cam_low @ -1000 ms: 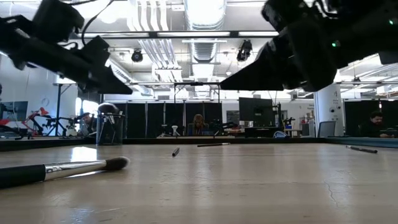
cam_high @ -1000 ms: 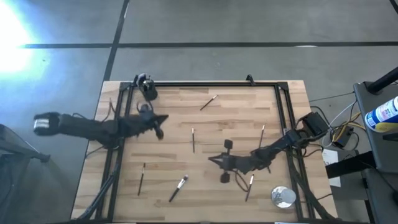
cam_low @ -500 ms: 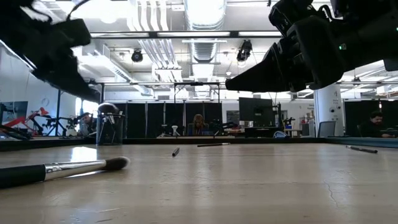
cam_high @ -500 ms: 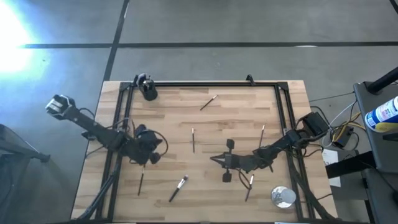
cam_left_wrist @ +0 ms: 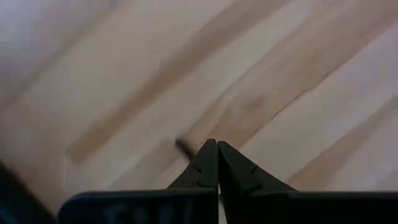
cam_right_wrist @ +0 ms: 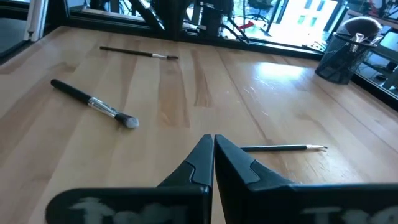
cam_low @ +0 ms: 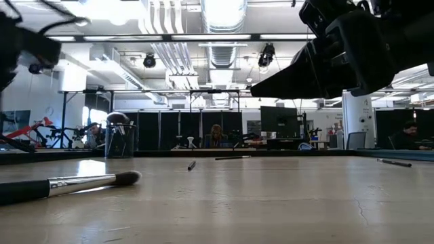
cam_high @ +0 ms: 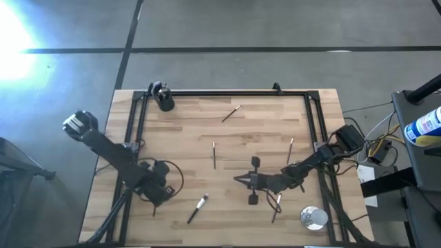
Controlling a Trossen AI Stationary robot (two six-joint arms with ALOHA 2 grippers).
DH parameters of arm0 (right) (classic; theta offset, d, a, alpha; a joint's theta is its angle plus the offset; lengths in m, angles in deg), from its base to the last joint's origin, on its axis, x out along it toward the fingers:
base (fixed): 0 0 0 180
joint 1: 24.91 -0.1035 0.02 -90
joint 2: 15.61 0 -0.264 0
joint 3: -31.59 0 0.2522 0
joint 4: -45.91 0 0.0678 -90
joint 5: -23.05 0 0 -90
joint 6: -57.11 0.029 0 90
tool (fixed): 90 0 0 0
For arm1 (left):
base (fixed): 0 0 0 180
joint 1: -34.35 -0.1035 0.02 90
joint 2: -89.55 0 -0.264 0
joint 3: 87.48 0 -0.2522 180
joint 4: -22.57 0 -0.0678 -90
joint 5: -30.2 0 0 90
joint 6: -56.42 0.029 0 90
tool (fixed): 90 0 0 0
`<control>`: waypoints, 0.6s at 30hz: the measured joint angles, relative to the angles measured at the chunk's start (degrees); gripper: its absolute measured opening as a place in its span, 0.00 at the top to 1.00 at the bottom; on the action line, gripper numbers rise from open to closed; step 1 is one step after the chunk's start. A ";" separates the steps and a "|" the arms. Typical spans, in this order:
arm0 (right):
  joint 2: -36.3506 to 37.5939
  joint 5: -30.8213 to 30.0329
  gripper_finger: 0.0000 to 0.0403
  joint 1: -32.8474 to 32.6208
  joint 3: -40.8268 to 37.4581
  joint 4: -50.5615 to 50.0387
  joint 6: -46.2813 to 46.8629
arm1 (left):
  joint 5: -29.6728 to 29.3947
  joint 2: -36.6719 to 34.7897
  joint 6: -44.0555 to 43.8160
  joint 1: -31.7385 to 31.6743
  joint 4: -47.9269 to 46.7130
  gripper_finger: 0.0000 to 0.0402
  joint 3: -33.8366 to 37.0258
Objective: Put items in baskets/containers
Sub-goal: Put the lash brush into the holder
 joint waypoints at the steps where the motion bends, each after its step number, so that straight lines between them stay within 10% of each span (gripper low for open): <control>1: 0.00 0.00 0.98 -0.02 0.00 -0.01 0.00 | 1.21 1.18 -1.14 0.25 -0.04 0.98 0.17; 18: 0.00 0.02 0.98 -0.09 -0.02 0.01 0.02 | 2.55 1.40 -11.28 0.62 6.11 0.84 6.68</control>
